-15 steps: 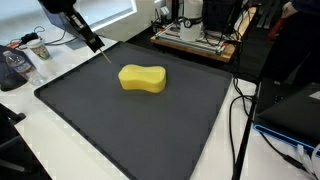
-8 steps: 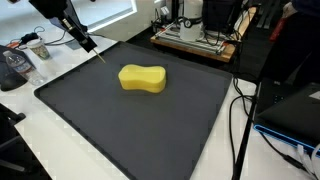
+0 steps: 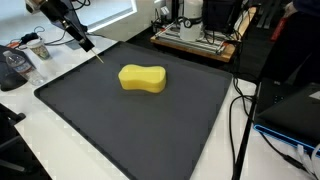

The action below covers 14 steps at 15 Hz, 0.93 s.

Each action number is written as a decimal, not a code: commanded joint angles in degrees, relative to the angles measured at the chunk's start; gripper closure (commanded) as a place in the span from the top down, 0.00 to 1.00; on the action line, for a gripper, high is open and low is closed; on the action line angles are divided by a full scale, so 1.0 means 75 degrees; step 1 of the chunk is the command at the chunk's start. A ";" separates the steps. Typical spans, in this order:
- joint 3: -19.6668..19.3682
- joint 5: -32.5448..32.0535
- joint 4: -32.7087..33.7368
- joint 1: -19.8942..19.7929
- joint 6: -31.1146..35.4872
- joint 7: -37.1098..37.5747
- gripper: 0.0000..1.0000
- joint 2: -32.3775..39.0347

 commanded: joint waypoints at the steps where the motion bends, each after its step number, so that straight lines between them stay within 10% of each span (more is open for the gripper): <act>1: 0.0111 0.0628 -0.1745 -0.0445 0.0894 -0.0798 0.03 -0.0965; 14: -0.1321 0.2179 -0.6373 -0.0014 0.2613 -0.3094 0.03 -0.3889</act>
